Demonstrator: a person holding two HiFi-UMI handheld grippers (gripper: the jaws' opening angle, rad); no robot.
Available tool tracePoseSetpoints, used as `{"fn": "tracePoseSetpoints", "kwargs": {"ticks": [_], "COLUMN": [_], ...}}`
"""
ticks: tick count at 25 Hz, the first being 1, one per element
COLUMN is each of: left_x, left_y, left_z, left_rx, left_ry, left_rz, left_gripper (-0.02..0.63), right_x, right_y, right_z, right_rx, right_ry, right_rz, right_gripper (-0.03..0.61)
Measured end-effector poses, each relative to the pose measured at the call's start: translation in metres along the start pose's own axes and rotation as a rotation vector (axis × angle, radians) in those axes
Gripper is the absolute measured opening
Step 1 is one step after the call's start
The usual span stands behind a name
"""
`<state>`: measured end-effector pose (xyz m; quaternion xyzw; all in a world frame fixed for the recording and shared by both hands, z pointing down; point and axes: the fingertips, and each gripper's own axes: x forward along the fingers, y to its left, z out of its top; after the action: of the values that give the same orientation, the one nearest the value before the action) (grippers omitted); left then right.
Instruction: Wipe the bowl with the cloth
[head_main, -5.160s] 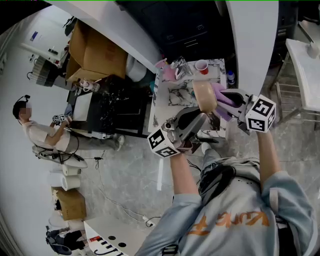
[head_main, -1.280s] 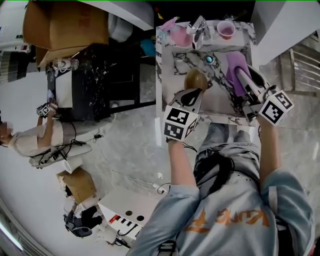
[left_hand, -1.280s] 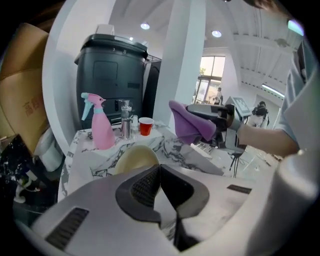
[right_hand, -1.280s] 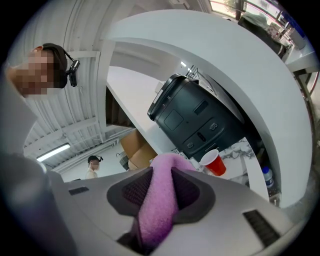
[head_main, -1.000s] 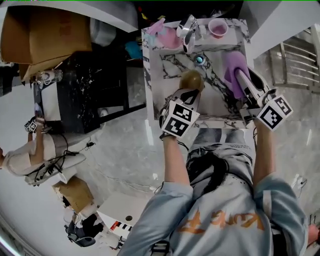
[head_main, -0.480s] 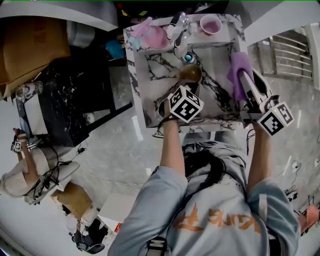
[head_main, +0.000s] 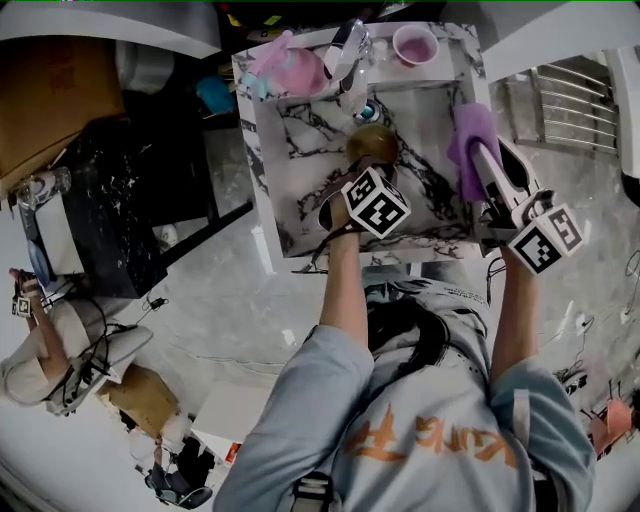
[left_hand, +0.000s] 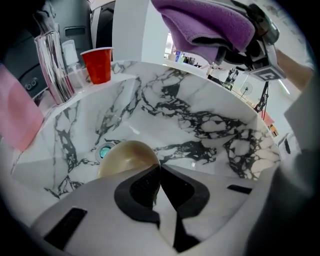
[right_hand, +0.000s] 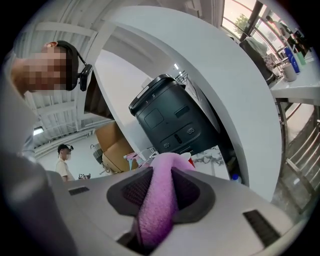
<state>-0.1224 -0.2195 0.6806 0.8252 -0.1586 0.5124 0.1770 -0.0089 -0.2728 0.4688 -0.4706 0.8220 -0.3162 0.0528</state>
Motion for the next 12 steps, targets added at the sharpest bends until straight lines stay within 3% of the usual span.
{"fn": "tracePoseSetpoints", "kwargs": {"ticks": [6,12], "left_x": [0.006,-0.023], "left_y": [-0.006,-0.007], "left_z": [-0.011,0.005], "left_rx": [0.037,-0.034], "left_ry": [0.045,-0.052], "left_rz": [-0.012,0.051], "left_gripper": [0.029,0.029], "right_x": [-0.003,-0.017], "right_y": [0.01,0.019], "right_z": [-0.003,0.008], "right_rx": [-0.033,-0.125], "right_ry": [0.04,0.095], "right_rz": [0.014,0.058], "right_gripper": [0.126,0.126]}}
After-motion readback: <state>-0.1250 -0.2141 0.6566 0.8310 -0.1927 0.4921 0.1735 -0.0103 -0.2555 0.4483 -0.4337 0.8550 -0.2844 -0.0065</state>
